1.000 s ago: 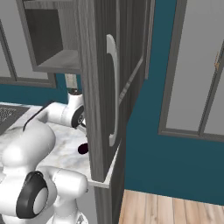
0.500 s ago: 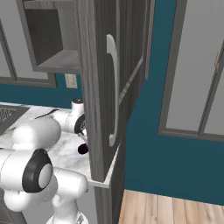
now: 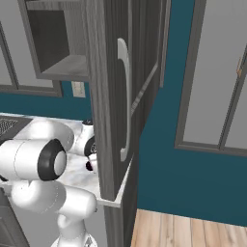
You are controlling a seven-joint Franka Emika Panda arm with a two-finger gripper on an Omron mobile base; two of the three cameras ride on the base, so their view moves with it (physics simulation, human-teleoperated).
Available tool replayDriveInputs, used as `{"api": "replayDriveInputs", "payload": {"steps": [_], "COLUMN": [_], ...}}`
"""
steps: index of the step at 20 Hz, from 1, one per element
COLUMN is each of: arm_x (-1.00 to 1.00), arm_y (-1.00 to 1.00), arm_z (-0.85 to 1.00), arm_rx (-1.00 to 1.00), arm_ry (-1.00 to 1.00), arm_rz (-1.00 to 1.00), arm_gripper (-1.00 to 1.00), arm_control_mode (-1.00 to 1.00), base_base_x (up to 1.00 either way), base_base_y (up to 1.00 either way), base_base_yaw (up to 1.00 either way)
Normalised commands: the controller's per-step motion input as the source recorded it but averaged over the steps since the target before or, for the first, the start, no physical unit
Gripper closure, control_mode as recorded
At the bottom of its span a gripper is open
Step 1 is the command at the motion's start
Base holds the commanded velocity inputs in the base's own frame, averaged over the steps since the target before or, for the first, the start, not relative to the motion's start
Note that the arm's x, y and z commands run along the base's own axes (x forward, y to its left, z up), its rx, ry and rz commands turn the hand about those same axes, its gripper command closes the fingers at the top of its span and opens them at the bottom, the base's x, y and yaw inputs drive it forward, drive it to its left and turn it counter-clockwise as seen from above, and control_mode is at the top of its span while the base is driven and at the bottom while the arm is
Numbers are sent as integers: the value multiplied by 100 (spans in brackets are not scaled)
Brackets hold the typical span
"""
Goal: Pick the carrot, eggplant from the counter and place them in the cabinet. Then close the cabinet.
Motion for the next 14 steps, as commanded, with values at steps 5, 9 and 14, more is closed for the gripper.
{"api": "replayDriveInputs", "payload": {"steps": [5, 9, 14], "arm_x": [0, -26, -100], "arm_y": [4, 14, 5], "arm_z": [-80, -27, 96], "arm_rx": [0, -2, -20], "arm_ry": [8, -8, -45], "arm_rz": [-16, -10, -1], "arm_gripper": [100, 100, 100], "arm_control_mode": [-100, -100, -100], "base_base_x": [0, 0, 0], "base_base_y": [0, 0, 0], "base_base_yaw": [0, 0, 0]}}
